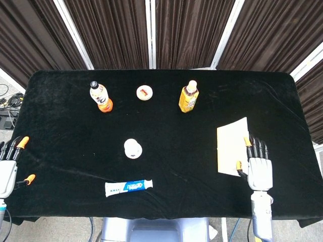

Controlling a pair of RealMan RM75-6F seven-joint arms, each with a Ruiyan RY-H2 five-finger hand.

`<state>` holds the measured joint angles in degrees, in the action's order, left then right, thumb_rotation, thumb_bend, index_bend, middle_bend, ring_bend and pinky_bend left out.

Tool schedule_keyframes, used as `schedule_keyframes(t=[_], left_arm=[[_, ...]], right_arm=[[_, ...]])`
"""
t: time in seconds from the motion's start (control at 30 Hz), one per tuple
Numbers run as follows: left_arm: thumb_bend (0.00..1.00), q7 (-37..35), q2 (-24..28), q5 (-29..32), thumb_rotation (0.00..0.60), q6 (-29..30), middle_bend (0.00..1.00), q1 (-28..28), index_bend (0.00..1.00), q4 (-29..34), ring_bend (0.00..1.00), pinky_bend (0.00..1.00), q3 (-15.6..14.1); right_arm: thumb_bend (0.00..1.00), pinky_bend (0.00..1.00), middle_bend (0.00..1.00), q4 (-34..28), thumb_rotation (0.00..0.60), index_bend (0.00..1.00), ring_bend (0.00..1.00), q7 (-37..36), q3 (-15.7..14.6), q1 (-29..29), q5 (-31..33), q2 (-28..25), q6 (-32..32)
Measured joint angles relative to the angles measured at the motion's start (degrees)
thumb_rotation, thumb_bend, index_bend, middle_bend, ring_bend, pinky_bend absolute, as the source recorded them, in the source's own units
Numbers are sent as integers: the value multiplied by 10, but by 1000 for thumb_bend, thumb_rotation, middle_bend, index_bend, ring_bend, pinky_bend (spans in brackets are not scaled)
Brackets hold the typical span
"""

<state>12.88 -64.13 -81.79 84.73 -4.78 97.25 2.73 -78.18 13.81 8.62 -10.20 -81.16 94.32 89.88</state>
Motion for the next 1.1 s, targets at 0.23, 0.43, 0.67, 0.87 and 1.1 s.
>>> schedule_keyframes(t=[0.23, 0.43, 0.67, 0.87, 1.1], left_arm=[[136, 1, -1, -1, 600, 0, 0, 0, 0, 0, 0, 0, 0], [135, -1, 0, -2, 600, 2, 0, 1, 0, 1, 0, 0, 0], [136, -2, 0, -2, 600, 3, 0, 1, 0, 0, 0, 0, 0], [136, -1, 0, -2, 600, 3, 0, 1, 0, 1, 0, 0, 0], [137, 0, -1, 0, 600, 2, 0, 1, 0, 1, 0, 0, 1]], right_arm=[[295, 0, 0, 2, 600, 0, 0, 12, 9, 11, 29, -8, -4], [251, 0, 0, -5, 600, 0, 0, -14, 11, 16, 31, -13, -9], [229, 0, 0, -34, 600, 0, 0, -53, 16, 19, 43, -25, -27], [228, 0, 0, -50, 600, 0, 0, -66, 24, 20, 46, -37, -29], [229, 0, 0, -88, 600, 0, 0, -53, 44, 19, 43, -61, -13]])
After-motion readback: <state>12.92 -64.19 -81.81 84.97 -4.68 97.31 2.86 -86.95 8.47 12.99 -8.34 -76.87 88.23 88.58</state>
